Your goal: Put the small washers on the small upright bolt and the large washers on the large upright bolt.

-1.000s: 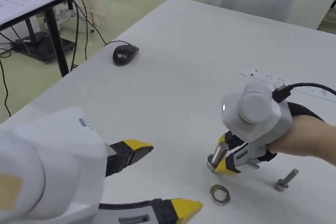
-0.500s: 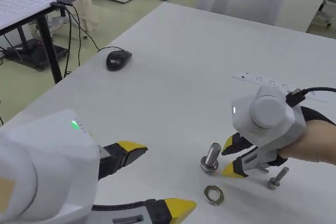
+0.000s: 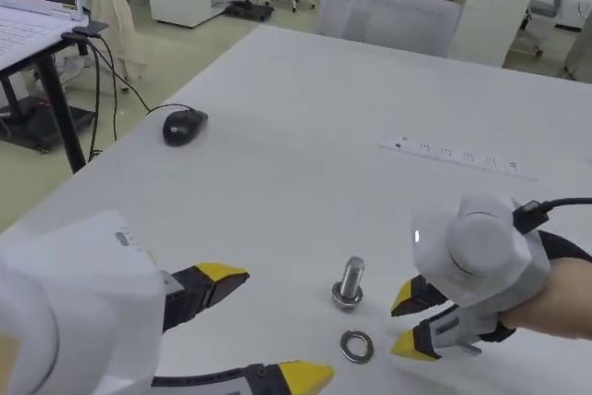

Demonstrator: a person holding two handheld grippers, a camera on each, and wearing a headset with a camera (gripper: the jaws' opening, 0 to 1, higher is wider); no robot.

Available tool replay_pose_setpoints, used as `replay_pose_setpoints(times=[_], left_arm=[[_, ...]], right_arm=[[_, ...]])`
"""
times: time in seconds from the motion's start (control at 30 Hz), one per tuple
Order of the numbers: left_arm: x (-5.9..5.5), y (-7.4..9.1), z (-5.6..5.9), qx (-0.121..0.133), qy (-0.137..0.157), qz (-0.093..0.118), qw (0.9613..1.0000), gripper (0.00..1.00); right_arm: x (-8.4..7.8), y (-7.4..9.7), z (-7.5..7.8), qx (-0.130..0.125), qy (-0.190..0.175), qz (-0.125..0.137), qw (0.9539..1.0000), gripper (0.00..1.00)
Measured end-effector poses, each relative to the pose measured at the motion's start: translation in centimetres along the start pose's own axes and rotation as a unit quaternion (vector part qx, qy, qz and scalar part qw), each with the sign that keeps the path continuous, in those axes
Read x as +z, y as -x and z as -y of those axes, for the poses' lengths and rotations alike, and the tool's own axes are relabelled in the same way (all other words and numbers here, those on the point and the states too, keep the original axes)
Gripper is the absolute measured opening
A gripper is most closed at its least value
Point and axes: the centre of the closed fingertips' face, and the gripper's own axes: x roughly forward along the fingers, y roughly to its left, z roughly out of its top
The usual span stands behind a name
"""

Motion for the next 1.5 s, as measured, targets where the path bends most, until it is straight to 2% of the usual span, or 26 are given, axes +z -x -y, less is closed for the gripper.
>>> replay_pose_setpoints(times=[0.23, 0.4, 0.5, 0.77, 1.13, 1.33, 1.5], left_arm=[[0.1, 0.5, 0.4, -0.002, -0.003, 0.004, 1.0000, 0.58], [0.0, 0.8, 0.6, -0.002, -0.003, 0.006, 1.0000, 0.58], [-0.1, 0.8, 0.6, -0.003, -0.002, 0.006, 1.0000, 0.58], [-0.2, 0.8, 0.9, -0.006, 0.001, 0.006, 1.0000, 0.58], [-0.3, 0.4, 0.4, -0.001, 0.006, 0.004, 1.0000, 0.58], [-0.2, 0.2, 0.1, 0.002, 0.010, 0.005, 0.9999, 0.58], [-0.2, 0.1, -0.2, 0.004, 0.013, 0.005, 0.9999, 0.58]], right_arm=[[-0.2, -0.3, -1.8, 0.005, -0.007, 0.000, 1.0000, 0.23], [-0.3, -0.9, -3.7, 0.015, -0.006, -0.001, 0.9999, 0.23], [-0.3, -1.2, -4.2, 0.019, -0.008, -0.001, 0.9998, 0.23], [0.0, -1.3, -2.9, 0.016, -0.011, -0.003, 0.9998, 0.23], [1.1, -1.9, -0.4, 0.016, 0.001, -0.005, 0.9999, 0.24], [1.2, -2.7, -0.3, 0.031, 0.001, -0.010, 0.9995, 0.30], [1.5, -3.1, -0.2, 0.035, 0.009, -0.008, 0.9993, 0.31]])
